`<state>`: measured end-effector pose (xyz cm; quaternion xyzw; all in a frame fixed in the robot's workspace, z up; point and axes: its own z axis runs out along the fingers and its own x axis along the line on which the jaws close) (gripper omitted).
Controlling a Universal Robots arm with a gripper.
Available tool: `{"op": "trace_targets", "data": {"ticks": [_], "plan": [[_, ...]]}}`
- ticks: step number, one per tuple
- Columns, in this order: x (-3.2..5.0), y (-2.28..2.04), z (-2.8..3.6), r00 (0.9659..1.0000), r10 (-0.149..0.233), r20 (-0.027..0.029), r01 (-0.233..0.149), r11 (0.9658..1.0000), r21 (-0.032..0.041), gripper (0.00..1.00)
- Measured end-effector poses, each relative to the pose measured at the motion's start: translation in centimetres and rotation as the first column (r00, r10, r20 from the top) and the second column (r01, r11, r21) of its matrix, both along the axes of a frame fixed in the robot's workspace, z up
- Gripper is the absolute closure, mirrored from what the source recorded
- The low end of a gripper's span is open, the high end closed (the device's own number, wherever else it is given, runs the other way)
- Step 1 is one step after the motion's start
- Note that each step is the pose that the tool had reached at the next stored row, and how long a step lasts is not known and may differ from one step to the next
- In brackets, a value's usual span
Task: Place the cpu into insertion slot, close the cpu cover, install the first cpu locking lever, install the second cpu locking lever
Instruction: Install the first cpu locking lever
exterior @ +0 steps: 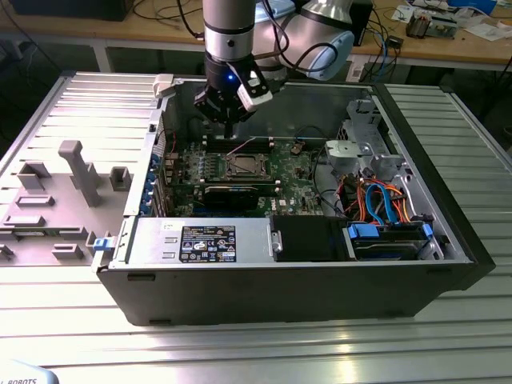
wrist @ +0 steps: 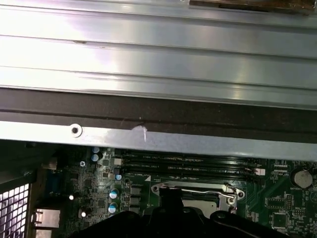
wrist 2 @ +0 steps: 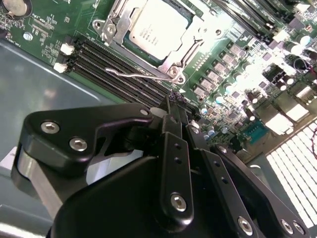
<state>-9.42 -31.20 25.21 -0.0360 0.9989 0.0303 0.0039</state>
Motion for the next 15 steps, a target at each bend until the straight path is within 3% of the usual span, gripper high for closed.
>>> {"op": "trace_targets", "data": {"ticks": [9,15], "plan": [[1.15,0.18,-1.12,1.0,0.0,-0.0001,0.0,1.0,-0.006,0.89],[1.31,0.57,-1.65,1.0,0.0,-0.0001,0.0,1.0,-0.0092,0.89]]}}
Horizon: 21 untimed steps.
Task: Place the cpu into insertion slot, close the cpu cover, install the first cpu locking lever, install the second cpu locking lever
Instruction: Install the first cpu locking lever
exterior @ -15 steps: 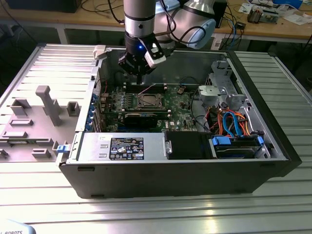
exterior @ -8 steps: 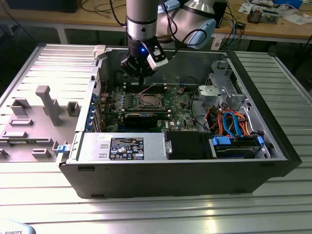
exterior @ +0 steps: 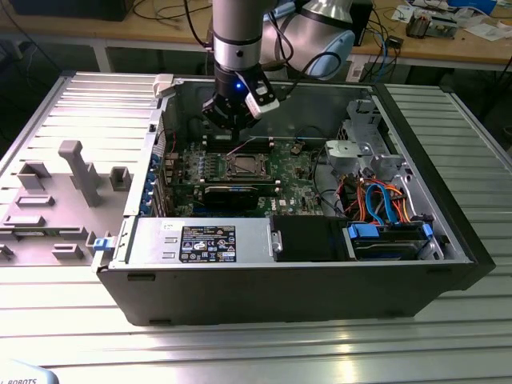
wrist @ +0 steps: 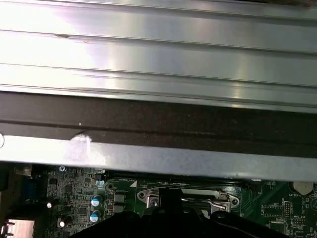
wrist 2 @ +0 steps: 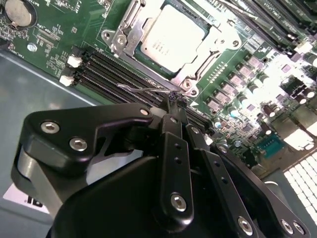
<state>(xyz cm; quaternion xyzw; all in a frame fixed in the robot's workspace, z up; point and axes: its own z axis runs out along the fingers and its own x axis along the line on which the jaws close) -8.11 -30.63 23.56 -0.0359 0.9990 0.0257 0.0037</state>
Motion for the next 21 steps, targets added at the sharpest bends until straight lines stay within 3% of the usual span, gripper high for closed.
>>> {"op": "trace_targets", "data": {"ticks": [10,15,21], "plan": [[1.05,0.29,-0.42,1.0,0.0,0.0,0.0,1.0,-0.0068,0.89],[1.57,0.68,-0.72,1.0,0.0,0.0,0.0,1.0,-0.0085,0.89],[2.26,0.7,-0.91,1.0,0.0,0.0,0.0,1.0,-0.0094,0.89]]}}
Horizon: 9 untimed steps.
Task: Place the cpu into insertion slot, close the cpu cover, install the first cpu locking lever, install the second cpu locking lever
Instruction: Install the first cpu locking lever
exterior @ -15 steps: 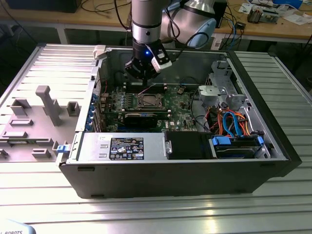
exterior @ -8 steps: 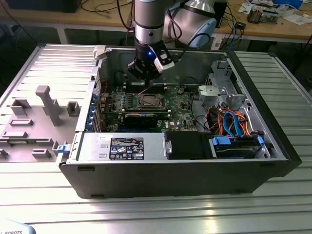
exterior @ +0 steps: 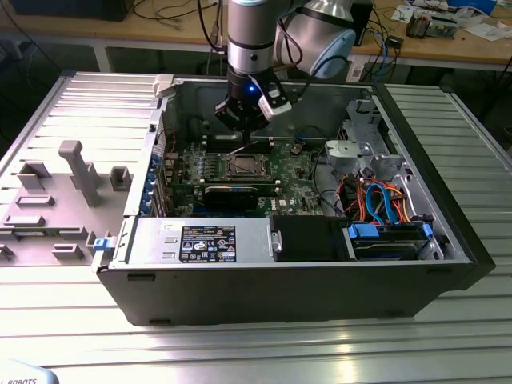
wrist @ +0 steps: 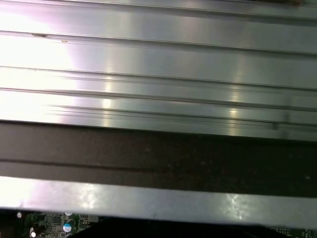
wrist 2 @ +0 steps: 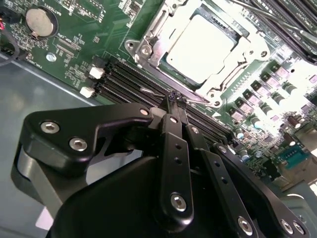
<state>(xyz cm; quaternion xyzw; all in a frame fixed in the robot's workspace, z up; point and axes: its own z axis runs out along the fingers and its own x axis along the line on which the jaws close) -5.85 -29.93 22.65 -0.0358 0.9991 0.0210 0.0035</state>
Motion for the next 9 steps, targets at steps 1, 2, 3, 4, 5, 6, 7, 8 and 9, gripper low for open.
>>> {"op": "trace_targets", "data": {"ticks": [1,2,3,4,5,6,7,8,9], "plan": [[0.09,0.0,-0.02,1.0,0.0,0.0001,0.0,1.0,0.0,0.89],[0.17,0.0,-0.04,1.0,0.0,0.0,0.0,1.0,0.0,0.89],[0.3,0.0,-0.06,1.0,0.0,0.0,0.0,1.0,-0.0001,0.89],[0.4,0.0,-0.09,1.0,0.0,-0.0001,0.0,1.0,-0.0001,0.89],[0.54,0.0,-0.13,1.0,0.0,0.0,0.0,1.0,-0.0002,0.89],[0.61,0.0,-0.16,1.0,0.0,-0.0001,0.0,1.0,-0.0004,0.89],[0.69,0.0,-0.22,1.0,0.0,0.0,0.0,1.0,-0.0007,0.89],[0.8,0.0,-0.3,1.0,0.0,0.0,0.0,1.0,-0.0013,0.89],[0.91,0.0,-0.37,1.0,0.0,-0.0001,0.0,1.0,-0.0019,0.89]]}}
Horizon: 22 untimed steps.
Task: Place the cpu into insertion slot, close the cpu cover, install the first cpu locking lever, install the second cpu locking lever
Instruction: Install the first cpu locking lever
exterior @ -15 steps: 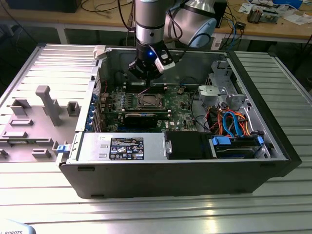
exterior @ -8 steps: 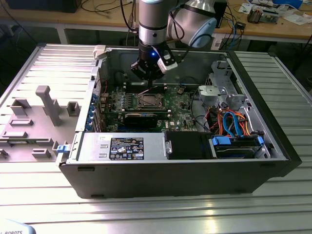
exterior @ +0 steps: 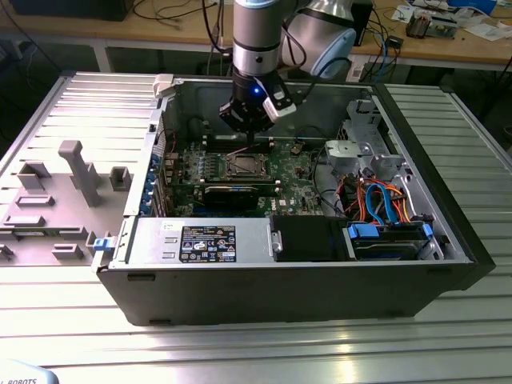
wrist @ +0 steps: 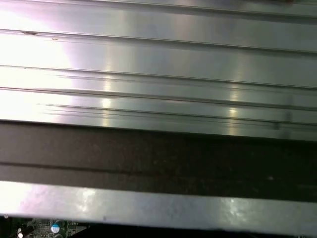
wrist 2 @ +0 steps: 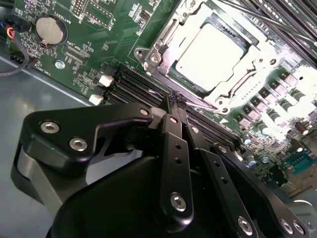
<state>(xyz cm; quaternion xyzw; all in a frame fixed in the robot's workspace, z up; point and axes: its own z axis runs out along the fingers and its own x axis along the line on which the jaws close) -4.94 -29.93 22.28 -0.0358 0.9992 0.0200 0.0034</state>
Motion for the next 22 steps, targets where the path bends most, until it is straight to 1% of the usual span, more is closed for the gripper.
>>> {"op": "trace_targets", "data": {"ticks": [4,11,22], "plan": [[0.28,0.0,-0.27,1.0,-0.001,0.0,0.001,1.0,-0.0005,0.89],[0.48,0.0,-0.58,1.0,-0.002,0.0009,0.002,1.0,-0.0004,0.89],[0.72,0.0,-1.44,1.0,-0.003,0.0011,0.003,1.0,-0.0005,0.89]]}}
